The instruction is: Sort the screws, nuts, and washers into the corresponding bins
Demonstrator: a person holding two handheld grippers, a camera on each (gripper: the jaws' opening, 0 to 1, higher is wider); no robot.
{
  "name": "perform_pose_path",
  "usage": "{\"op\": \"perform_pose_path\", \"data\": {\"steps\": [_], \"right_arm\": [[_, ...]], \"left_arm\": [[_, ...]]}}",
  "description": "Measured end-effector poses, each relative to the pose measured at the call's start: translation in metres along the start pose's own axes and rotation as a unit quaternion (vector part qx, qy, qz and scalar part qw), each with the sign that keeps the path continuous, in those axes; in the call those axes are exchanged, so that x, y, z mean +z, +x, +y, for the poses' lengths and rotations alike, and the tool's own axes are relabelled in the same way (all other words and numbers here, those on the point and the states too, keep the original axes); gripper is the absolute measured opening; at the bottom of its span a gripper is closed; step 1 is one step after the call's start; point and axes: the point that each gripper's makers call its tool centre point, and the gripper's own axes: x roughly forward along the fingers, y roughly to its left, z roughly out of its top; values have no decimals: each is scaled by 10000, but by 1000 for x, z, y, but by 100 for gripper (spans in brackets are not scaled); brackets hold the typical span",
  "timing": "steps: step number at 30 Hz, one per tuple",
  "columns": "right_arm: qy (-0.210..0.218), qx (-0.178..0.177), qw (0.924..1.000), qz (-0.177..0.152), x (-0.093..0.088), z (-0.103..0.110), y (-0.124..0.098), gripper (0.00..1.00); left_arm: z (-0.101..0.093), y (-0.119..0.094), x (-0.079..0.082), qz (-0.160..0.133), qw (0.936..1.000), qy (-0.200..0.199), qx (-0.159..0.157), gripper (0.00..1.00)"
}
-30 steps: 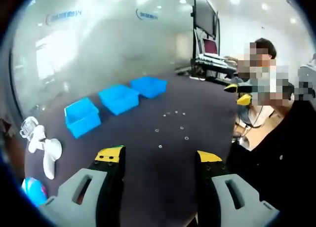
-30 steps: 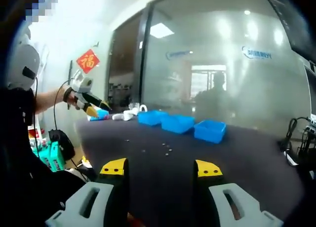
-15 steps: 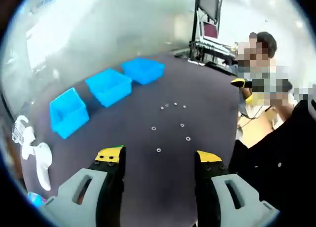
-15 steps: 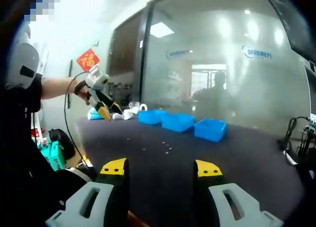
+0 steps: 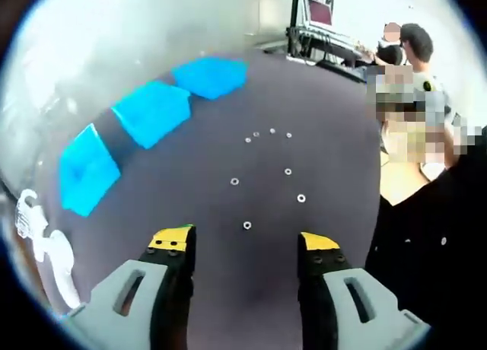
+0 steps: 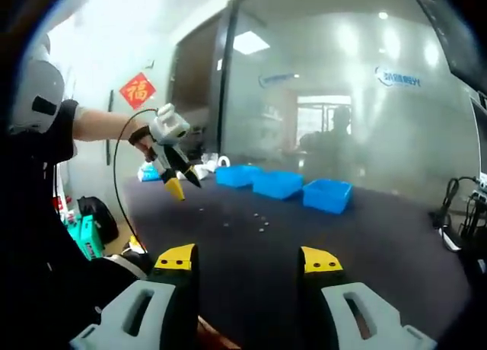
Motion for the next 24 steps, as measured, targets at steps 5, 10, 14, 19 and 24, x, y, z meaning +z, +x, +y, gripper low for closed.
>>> {"op": "perform_pose_path", "data": {"steps": [5,10,14,19,24], "right_arm": [[-2,16,10000,15,-1,2,0,48],[4,10,10000,29,-2,3,2,47],[34,-2,10000,32,-2,3,3,47],[37,4,10000,37,-2,5,4,47],[39,-1,10000,24,-1,5,4,47]], "left_arm": [[0,9,3,52,10000,-46,-57,50],[-2,19,-1,131,9999,-50,-87,48],[-1,25,-8,205,9997,-96,-117,43],[4,28,-6,130,9998,-132,-123,31],[5,32,-10,169,9996,-187,-109,21]]}}
